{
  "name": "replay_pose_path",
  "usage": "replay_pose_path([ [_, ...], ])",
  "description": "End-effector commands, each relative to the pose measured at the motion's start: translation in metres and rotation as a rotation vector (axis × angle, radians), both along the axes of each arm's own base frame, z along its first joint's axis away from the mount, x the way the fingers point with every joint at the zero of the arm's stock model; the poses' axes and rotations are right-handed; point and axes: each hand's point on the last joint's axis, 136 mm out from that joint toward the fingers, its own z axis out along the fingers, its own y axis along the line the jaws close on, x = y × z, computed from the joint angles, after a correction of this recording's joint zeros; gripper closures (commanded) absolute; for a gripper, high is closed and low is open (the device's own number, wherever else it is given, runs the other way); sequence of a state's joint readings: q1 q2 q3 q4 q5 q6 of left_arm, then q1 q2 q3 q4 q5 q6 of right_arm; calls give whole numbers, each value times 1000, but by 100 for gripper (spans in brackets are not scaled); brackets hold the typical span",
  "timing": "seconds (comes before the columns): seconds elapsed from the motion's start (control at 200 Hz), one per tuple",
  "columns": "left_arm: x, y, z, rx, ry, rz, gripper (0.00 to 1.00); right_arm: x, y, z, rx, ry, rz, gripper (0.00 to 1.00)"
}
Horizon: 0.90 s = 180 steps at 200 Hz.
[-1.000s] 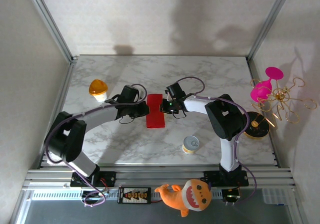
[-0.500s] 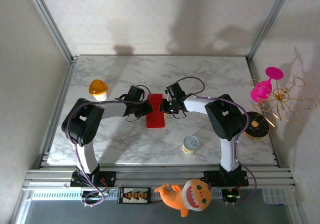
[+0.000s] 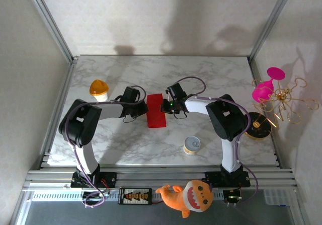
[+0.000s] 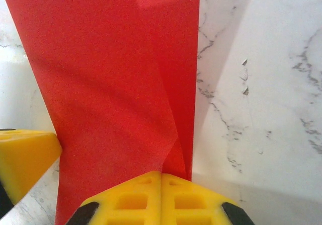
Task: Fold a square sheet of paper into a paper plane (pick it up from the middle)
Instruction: First fold in half a square sheet of paper at the center of the table.
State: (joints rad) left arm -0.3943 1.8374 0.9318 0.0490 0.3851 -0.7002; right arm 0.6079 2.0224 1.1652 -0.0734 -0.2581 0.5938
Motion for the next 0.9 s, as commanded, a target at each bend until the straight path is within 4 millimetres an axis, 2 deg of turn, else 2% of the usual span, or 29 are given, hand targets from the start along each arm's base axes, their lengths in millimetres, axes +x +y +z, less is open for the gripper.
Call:
replay_pose_path([
  [0.0, 0, 1, 24, -42, -39, -27, 89, -75, -108, -110, -483, 287, -63, 98],
  [0.095, 8, -20, 53, -147, -116, -62, 88, -76, -108, -110, -482, 289, -61, 97],
  [0.19, 12, -34, 59, -200, -131, -81, 88, -77, -108, -112, -481, 293, -61, 98],
  [0.34, 20, -43, 40, -195, -88, -79, 89, -77, -108, -113, -476, 296, -62, 98],
  [0.536, 29, -38, 22, -142, -65, -54, 88, -78, -108, -113, -479, 298, -58, 97],
  [0.741, 32, -17, -10, -45, 2, -30, 88, -79, -110, -113, -489, 296, -53, 97],
  [0.896, 28, 10, -39, 48, 99, 30, 89, -81, -113, -114, -497, 296, -43, 98],
])
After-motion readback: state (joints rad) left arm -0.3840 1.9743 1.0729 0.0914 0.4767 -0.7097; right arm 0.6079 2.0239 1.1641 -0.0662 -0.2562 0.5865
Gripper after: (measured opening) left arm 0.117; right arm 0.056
